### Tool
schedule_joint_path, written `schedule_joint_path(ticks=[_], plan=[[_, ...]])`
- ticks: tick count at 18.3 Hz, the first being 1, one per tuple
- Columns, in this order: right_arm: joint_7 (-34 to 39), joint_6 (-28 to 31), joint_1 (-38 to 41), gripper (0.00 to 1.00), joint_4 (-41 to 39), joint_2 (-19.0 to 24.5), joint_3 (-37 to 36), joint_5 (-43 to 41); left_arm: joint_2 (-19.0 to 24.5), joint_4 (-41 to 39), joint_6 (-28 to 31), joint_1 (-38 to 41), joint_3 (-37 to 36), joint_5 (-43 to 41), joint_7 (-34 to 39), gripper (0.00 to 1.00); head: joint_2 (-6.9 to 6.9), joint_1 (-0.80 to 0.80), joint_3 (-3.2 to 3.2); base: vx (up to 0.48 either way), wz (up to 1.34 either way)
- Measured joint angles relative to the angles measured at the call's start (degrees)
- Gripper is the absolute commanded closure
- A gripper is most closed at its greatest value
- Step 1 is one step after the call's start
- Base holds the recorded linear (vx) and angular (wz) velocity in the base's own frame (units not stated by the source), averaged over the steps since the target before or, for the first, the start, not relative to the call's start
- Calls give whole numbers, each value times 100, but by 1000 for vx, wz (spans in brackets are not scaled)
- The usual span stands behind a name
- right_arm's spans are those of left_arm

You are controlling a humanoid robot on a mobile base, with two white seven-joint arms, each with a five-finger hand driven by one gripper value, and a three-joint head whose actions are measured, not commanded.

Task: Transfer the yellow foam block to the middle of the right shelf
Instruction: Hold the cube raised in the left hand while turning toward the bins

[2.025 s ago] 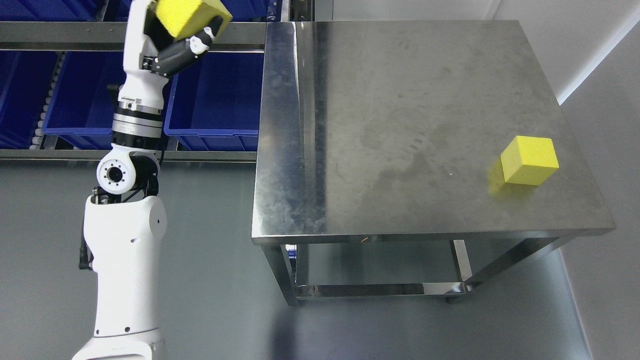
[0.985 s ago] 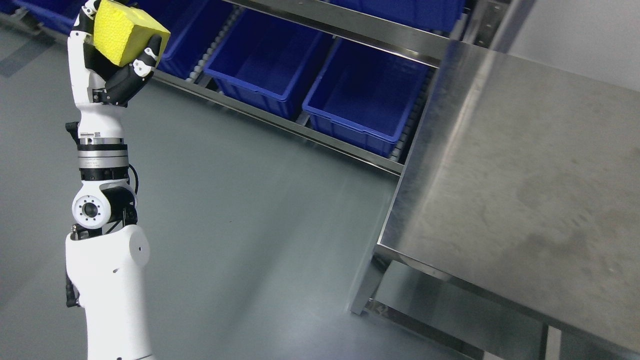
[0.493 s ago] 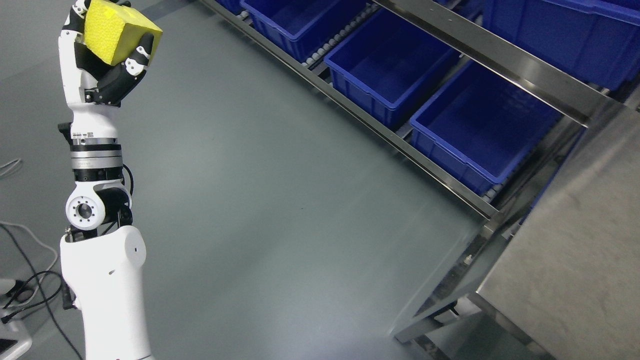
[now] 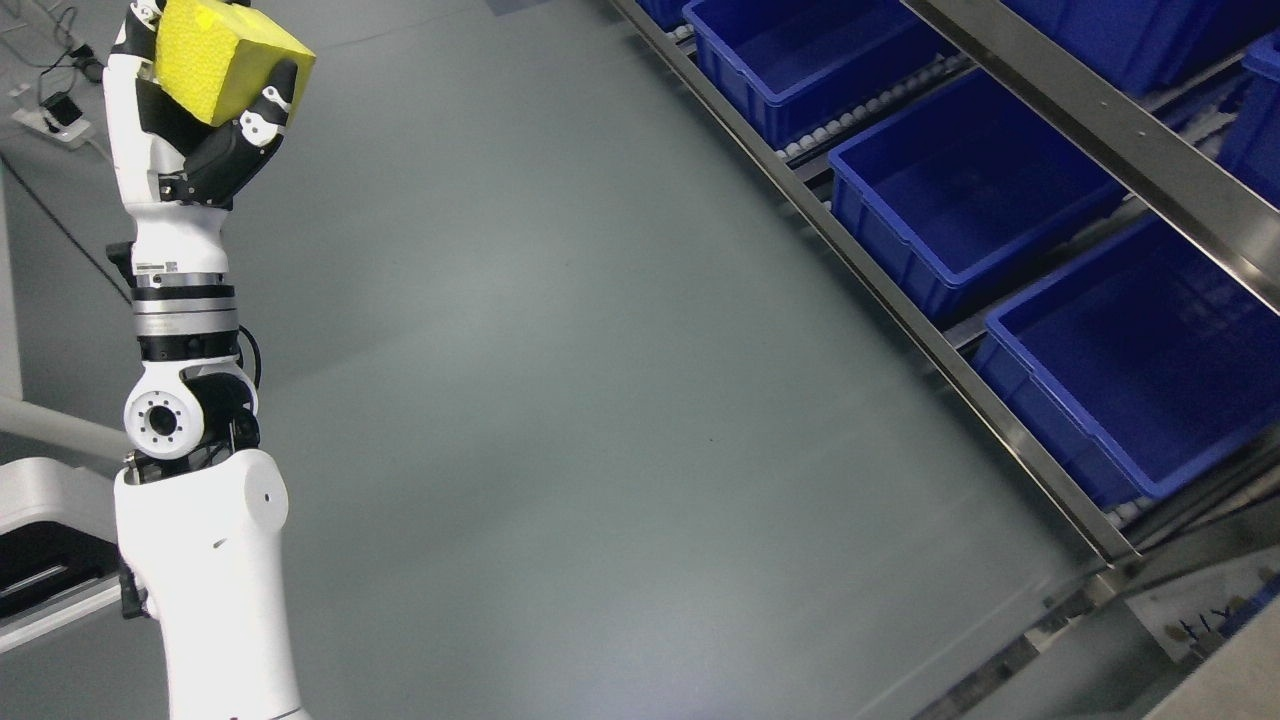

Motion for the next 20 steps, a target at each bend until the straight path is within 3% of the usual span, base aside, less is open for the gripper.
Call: schedule_joint_path(ticks=[12, 20], plan=[[0, 0, 0, 0, 0, 0, 0, 0, -1, -29, 9, -3, 0, 0, 0, 57, 0, 0, 0, 119, 376], [0, 0, 0, 0, 0, 0, 0, 0, -1, -37, 9, 3, -18, 0, 0, 57, 0, 0, 0, 219, -8]])
